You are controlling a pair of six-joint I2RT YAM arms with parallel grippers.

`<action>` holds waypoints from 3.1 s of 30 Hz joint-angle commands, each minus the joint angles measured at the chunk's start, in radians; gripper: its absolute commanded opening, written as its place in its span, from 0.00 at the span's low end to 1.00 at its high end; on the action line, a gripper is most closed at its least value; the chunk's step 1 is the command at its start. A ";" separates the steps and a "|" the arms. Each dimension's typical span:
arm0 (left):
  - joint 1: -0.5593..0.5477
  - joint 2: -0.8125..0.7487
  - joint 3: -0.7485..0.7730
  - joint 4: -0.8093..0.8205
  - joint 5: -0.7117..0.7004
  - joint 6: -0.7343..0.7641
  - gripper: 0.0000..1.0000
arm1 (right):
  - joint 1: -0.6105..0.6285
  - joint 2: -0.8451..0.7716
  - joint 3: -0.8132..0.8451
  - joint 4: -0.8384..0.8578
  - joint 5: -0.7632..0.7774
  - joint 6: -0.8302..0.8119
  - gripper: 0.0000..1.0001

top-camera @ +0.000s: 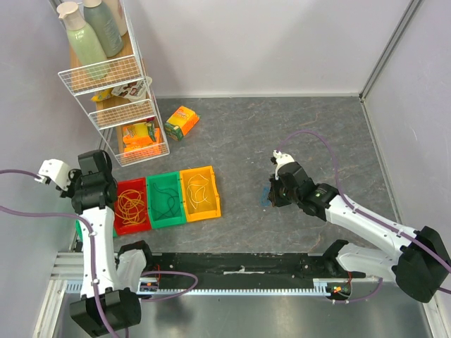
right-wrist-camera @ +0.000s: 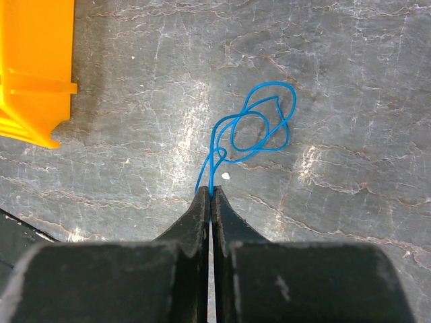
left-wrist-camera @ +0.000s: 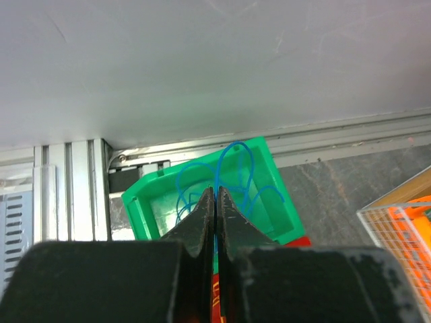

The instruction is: Untangle the cables

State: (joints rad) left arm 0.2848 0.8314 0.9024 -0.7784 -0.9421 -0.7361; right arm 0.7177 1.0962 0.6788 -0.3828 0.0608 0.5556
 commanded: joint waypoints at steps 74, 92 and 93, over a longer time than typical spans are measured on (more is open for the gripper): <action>-1.016 0.475 -0.249 1.050 1.473 0.208 0.69 | 0.000 -0.084 -0.108 0.033 -0.006 0.046 0.51; -1.018 0.368 -0.324 1.074 1.488 0.170 0.63 | -0.003 0.283 -0.048 0.360 -0.116 0.030 0.32; -1.020 0.376 -0.321 1.071 1.494 0.170 0.63 | -0.003 0.292 -0.044 0.363 -0.118 0.030 0.27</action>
State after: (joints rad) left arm -0.7288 1.1866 0.5865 0.2623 0.5236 -0.5388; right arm 0.7170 1.3457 0.5888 -0.1055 -0.0628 0.5819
